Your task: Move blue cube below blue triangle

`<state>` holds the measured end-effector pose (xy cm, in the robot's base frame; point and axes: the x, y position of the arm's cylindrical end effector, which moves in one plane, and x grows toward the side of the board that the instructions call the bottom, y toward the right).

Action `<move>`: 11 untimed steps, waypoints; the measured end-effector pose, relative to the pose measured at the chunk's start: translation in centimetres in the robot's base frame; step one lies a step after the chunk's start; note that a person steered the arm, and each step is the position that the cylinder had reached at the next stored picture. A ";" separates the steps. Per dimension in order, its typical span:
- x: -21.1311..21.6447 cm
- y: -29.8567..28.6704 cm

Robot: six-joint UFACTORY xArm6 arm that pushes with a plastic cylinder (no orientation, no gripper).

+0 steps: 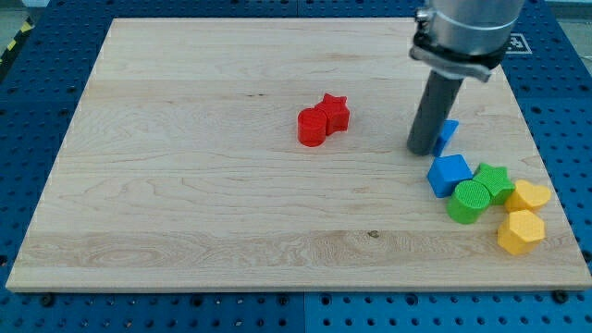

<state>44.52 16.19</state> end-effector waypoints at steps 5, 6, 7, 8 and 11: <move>7.5 -6.3; 8.2 -3.4; 7.7 0.1; 7.5 0.2; 5.5 0.5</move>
